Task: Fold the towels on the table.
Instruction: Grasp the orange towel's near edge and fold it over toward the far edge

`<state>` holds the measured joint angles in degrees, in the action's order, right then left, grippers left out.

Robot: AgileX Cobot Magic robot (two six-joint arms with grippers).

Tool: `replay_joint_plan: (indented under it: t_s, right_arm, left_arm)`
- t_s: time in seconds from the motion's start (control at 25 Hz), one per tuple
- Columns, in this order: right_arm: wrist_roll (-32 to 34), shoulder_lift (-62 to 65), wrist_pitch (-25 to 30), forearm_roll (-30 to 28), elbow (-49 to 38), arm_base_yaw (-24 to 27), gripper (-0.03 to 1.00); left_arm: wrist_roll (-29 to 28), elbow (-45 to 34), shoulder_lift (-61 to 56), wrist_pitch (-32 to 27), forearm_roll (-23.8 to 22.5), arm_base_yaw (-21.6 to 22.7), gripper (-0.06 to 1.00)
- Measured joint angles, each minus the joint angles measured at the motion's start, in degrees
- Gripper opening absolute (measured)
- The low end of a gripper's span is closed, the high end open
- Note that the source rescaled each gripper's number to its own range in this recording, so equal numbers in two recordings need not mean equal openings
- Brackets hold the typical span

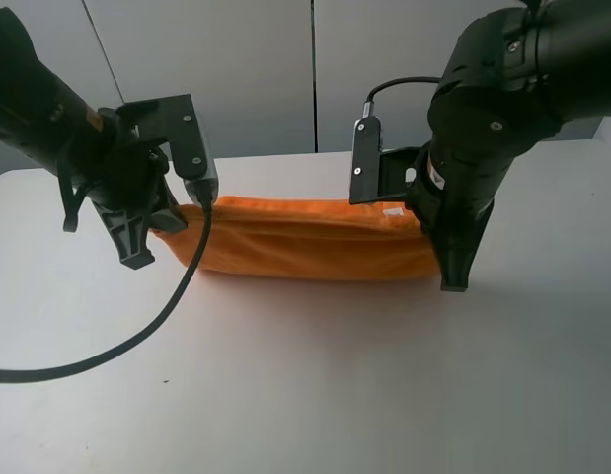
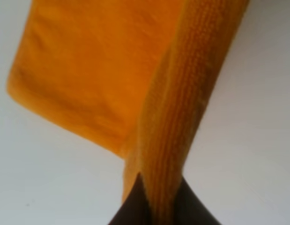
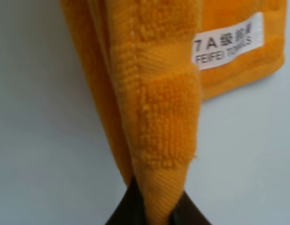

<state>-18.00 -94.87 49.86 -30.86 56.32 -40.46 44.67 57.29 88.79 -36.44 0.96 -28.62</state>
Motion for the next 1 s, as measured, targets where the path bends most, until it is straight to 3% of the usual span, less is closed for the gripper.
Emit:
replay_joint_plan:
  t_s: [0.16,0.36,0.56,1.0]
  right_arm:
    - [-4.03,0.00,-4.17,-1.25,1.29,3.11,0.00]
    - [-5.04,-0.11,-13.31,-3.73,1.29,7.22,0.00]
    - [-5.19,-3.40,-18.19,-7.27,2.01,10.82,0.00]
    - [-5.41,-13.64,-24.84,-9.81,8.20,16.42,0.00]
  left_arm:
    - [-2.68,1.82,2.73,2.79,-4.61,0.00,0.00]
    - [-8.01,3.49,7.79,7.01,-9.90,0.19,0.00]
    - [-11.14,6.64,12.38,10.80,-10.37,1.94,0.00]
    - [-12.27,10.98,20.05,17.18,-10.60,3.29,0.00]
